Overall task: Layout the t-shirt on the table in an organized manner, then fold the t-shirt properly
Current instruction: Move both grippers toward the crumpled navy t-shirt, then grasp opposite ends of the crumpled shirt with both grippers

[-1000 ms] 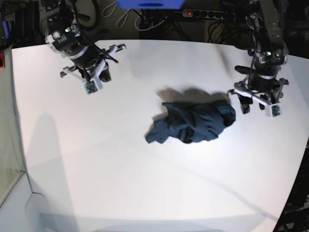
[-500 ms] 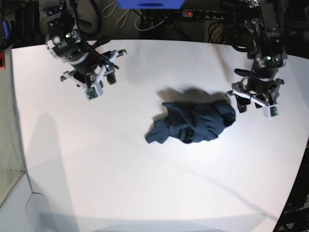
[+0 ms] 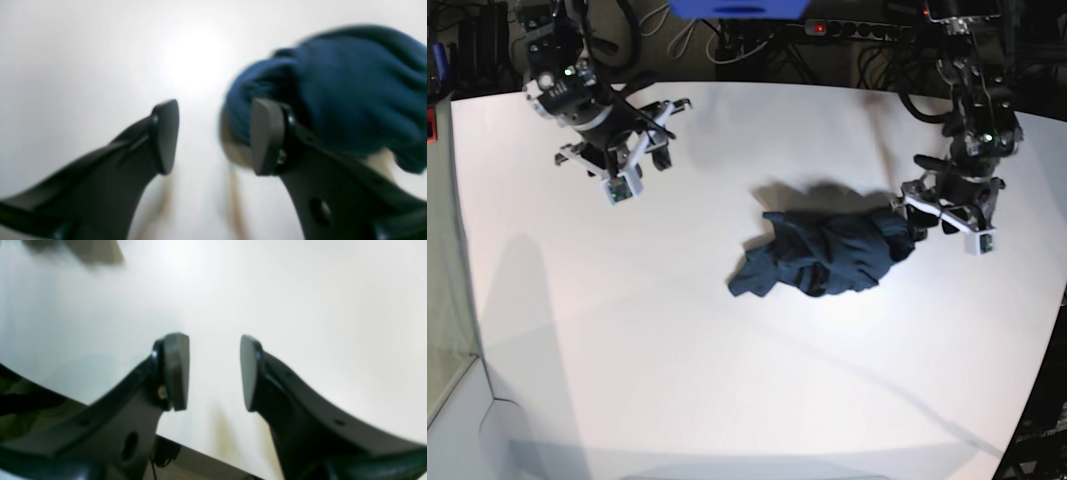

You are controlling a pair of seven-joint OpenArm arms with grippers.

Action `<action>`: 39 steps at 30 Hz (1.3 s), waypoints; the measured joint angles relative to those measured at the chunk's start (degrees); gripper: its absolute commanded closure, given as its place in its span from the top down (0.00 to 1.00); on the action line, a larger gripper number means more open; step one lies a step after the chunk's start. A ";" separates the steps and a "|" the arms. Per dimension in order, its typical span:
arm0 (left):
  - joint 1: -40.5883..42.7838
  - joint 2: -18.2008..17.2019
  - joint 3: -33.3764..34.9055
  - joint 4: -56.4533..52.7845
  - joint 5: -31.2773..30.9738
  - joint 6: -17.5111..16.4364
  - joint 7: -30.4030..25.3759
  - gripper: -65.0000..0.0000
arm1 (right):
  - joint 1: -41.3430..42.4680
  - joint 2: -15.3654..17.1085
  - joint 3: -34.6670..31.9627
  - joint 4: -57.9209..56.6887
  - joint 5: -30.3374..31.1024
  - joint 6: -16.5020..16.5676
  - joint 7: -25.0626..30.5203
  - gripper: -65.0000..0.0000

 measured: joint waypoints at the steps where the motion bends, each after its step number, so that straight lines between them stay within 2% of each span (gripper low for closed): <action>1: -0.24 0.33 -0.11 -0.09 0.07 -0.68 -0.22 0.51 | -0.02 0.00 0.00 0.00 0.00 -0.02 0.02 0.40; 10: -4.50 1.81 0.11 -6.69 0.13 -2.08 -0.11 0.51 | -0.07 0.00 0.00 0.00 0.00 0.00 0.00 0.40; 13: -6.21 2.54 0.33 -9.11 -0.11 -4.20 -0.13 0.51 | -0.11 0.00 -0.02 0.00 -0.02 0.00 0.00 0.40; 16: -8.04 2.62 0.26 -14.49 0.09 -4.81 -0.74 0.49 | -0.11 0.00 0.00 0.00 -0.02 -0.02 0.04 0.40; 18: -8.41 2.60 0.26 -17.55 -0.59 -7.43 -1.51 0.37 | 0.22 0.00 0.00 -0.04 0.00 0.00 0.02 0.40; 21: -8.55 2.49 -0.22 -19.04 -0.79 -11.23 -2.27 0.05 | 1.05 -0.02 -0.33 -0.04 0.00 0.00 0.46 0.40; 22: -8.57 2.45 -0.26 -19.04 -0.74 -11.47 -2.25 0.00 | 1.75 0.00 -1.22 -0.07 -0.02 -0.02 0.46 0.40; 25: -8.52 2.47 -0.26 -18.99 -0.79 -11.91 -2.23 0.05 | 3.69 0.24 -4.90 -0.07 3.82 0.00 4.85 0.40; 27: -8.52 2.45 -0.26 -18.99 -0.76 -11.93 -2.14 0.00 | 4.37 0.15 -7.21 -0.02 4.74 0.00 7.19 0.40; 29: -8.39 2.45 -0.26 -18.99 -0.81 -12.13 -2.25 0.01 | 4.63 -0.15 -9.57 -0.02 4.74 0.00 8.61 0.40; 33: -7.89 2.29 -0.22 -18.78 -0.90 -12.31 -2.47 0.00 | 5.27 -2.43 -14.29 -0.04 4.76 0.00 8.81 0.40; 39: -4.94 2.34 0.17 -15.15 -0.63 -12.28 -1.95 0.00 | 6.49 -3.15 -17.05 -0.59 4.74 0.00 8.35 0.41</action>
